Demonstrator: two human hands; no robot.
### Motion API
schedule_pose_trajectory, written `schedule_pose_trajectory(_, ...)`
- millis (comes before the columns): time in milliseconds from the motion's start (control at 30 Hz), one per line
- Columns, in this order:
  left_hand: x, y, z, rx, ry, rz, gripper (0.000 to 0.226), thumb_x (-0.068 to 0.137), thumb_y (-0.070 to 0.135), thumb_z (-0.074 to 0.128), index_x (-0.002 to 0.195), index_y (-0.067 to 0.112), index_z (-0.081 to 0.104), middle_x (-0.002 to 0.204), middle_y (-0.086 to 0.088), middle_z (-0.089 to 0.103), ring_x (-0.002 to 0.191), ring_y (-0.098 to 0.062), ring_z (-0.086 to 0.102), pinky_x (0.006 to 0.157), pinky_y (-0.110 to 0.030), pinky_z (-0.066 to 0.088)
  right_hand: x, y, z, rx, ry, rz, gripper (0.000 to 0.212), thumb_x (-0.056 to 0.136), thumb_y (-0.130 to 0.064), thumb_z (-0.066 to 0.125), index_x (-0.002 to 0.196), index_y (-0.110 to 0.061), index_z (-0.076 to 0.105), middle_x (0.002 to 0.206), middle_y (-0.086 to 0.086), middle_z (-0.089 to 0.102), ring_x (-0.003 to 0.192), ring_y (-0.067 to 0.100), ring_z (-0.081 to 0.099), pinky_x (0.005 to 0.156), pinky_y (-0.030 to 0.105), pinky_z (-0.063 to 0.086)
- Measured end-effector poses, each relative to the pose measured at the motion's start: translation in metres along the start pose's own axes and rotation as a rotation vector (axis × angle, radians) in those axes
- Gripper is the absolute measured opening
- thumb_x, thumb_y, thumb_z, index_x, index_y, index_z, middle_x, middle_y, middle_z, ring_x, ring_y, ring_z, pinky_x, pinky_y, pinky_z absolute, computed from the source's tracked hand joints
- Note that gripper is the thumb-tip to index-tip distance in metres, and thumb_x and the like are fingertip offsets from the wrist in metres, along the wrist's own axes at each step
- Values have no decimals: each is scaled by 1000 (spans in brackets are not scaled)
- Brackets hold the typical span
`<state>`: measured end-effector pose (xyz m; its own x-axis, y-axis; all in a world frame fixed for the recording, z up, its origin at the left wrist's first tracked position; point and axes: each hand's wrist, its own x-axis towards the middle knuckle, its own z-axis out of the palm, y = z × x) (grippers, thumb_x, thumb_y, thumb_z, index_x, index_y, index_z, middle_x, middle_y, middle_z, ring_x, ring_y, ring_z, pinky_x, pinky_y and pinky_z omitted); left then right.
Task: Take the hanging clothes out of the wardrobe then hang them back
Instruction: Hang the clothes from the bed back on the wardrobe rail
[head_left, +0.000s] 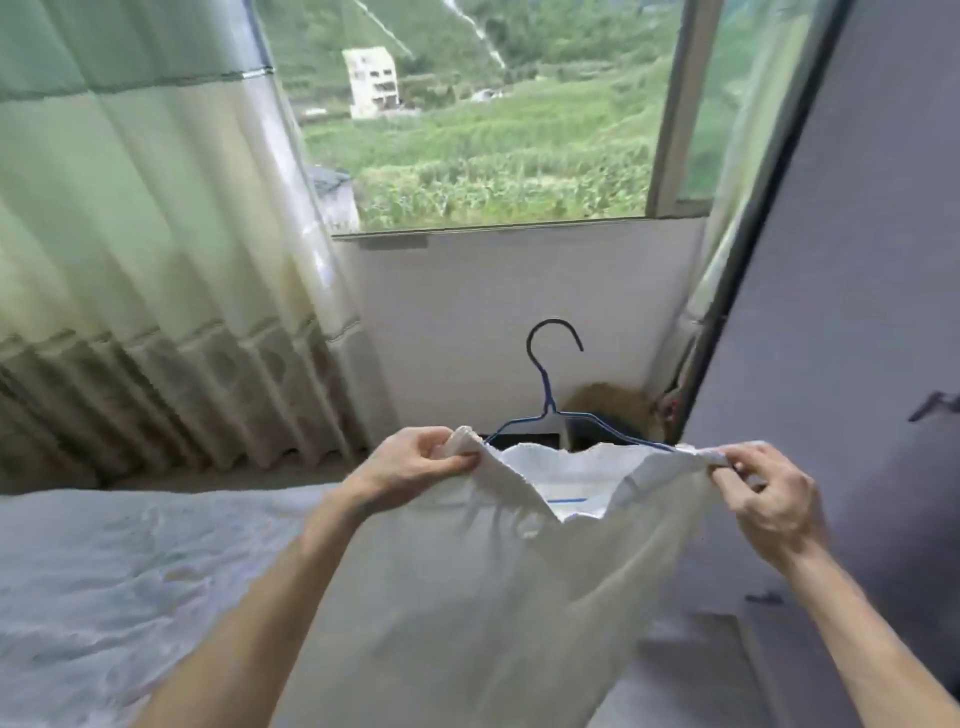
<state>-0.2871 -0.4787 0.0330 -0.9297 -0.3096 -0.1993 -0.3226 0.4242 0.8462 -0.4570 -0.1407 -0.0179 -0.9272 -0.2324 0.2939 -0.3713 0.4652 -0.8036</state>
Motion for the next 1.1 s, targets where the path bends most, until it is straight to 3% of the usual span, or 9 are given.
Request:
schedule_pose_trajectory(133, 64, 63, 82, -10, -306, 102, 16, 91, 31, 72, 76, 26, 69, 71, 11, 57, 66, -7, 50, 63, -26, 37, -14, 57, -82, -81, 213, 148, 13, 82, -25, 61, 82, -30, 73, 86, -4, 68, 76, 11, 57, 68, 9, 41)
schedule_pose_trajectory(300, 113, 106, 164, -31, -588, 117, 18, 82, 30, 76, 78, 16, 66, 76, 1, 62, 70, -13, 56, 64, -26, 43, -29, 107, -136, -218, 352, 305, 18, 89, -8, 66, 94, -23, 76, 94, -6, 67, 90, 19, 64, 83, 27, 45)
schedule_pose_trajectory(500, 143, 124, 236, -182, -726, 58, 13, 88, 29, 72, 80, 19, 70, 81, -6, 68, 73, -20, 63, 69, -30, 49, -30, 125, -148, -311, 517, 521, 33, 94, -24, 62, 126, -17, 60, 123, -1, 63, 110, 20, 59, 96, 34, 45)
schedule_pose_trajectory(600, 145, 126, 278, -303, -740, -101, 17, 84, 34, 72, 89, 17, 75, 91, -12, 72, 80, -27, 66, 78, -39, 51, -42, 110, -124, -194, 480, 594, 25, 93, -26, 64, 117, -18, 63, 110, -5, 67, 94, 10, 62, 85, 26, 47)
schedule_pose_trajectory(700, 148, 129, 314, -385, -796, -306, 46, 73, 37, 68, 109, 8, 73, 99, -19, 71, 85, -32, 65, 80, -41, 50, -55, 95, -100, -61, 325, 654, 15, 93, -32, 66, 101, -20, 68, 93, -10, 71, 81, -3, 63, 74, 13, 46)
schedule_pose_trajectory(833, 147, 137, 351, -346, -1015, -240, 33, 79, 21, 68, 111, 18, 65, 97, -9, 66, 83, -24, 62, 78, -34, 47, -78, 80, -88, 85, 208, 730, 26, 90, -53, 64, 88, -27, 69, 84, -11, 74, 78, 5, 69, 79, 30, 56)
schedule_pose_trajectory(933, 144, 146, 375, -268, -1177, -155, 29, 80, 24, 74, 107, 27, 64, 99, -1, 69, 91, -20, 61, 86, -36, 36, -93, 71, -95, 34, 189, 798, 42, 77, -70, 66, 85, -29, 67, 74, -20, 71, 72, -2, 65, 68, 23, 50)
schedule_pose_trajectory(1000, 137, 152, 389, -210, -1225, -126, 24, 78, 25, 77, 98, 29, 63, 95, 2, 71, 86, -16, 62, 81, -35, 34, -102, 69, -103, -94, 187, 853, 40, 80, -60, 70, 74, -22, 59, 54, -18, 56, 53, 2, 49, 55, 22, 36)
schedule_pose_trajectory(1100, 123, 157, 405, -102, -1197, -88, 35, 70, 33, 83, 99, 29, 62, 92, 3, 72, 82, -15, 62, 76, -34, 32, -112, 67, -110, -280, 215, 865, 37, 86, -35, 66, 68, -11, 45, 51, -3, 40, 52, 13, 30, 55, 33, 28)
